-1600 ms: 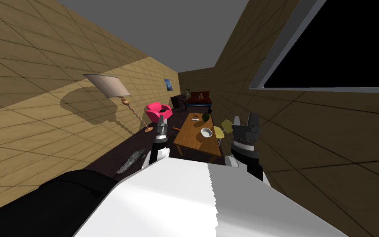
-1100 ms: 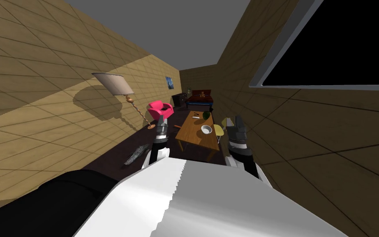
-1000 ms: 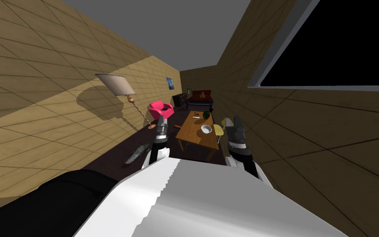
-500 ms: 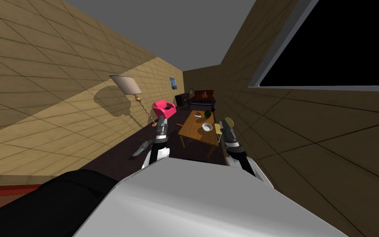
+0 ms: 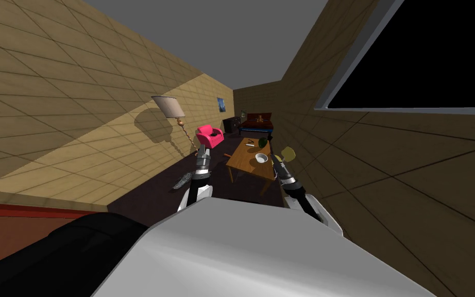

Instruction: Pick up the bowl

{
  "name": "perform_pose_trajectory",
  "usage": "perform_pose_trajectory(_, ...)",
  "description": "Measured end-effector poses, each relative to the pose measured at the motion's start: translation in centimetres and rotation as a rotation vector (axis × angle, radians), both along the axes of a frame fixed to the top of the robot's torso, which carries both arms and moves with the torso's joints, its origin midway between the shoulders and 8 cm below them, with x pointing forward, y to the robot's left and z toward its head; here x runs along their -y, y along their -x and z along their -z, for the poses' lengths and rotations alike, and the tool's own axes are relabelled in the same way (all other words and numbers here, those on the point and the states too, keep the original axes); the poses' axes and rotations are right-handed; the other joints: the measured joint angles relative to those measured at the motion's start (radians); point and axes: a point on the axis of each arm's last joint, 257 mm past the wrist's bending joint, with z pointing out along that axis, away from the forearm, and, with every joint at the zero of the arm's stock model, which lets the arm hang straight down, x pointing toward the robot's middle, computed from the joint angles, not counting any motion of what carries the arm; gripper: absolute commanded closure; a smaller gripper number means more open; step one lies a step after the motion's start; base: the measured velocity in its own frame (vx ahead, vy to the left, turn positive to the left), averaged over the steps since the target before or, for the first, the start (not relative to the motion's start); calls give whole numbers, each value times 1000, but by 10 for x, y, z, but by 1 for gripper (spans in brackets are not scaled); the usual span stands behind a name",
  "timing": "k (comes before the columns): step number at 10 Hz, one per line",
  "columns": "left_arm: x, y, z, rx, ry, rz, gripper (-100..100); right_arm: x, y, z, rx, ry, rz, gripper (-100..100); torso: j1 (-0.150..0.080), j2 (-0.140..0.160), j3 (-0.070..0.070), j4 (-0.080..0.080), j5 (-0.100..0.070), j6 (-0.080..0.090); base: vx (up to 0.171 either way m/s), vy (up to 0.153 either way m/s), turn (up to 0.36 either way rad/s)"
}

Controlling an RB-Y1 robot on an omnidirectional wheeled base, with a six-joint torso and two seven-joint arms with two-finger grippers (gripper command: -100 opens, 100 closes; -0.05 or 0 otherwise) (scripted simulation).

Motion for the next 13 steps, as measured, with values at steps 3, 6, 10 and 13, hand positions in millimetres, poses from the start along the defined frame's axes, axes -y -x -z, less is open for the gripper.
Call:
perform_pose_trajectory(3, 0, 0, 0, 0, 0, 0, 0, 1, -12, 37, -60, 106, -4, -100, 1, -2, -1, 0, 0, 1, -93, 14, 106)
perform_pose_trajectory(6, 0, 0, 0, 0, 0, 0, 0, 6, -19, 73, -112, 223, -12, -100, 1, -3, -2, -1, 0, 0, -67, 15, 107)
perform_pose_trajectory(10, 0, 0, 0, 0, 0, 0, 0, 17, -28, 113, -179, 334, -7, -100, 0, -6, -3, -1, 0, 1, -38, 17, 89)
perform_pose_trajectory(13, 0, 0, 0, 0, 0, 0, 0, 37, -31, 153, -234, 450, -7, -100, 2, -6, -3, -1, 0, 0, -31, 29, 115)
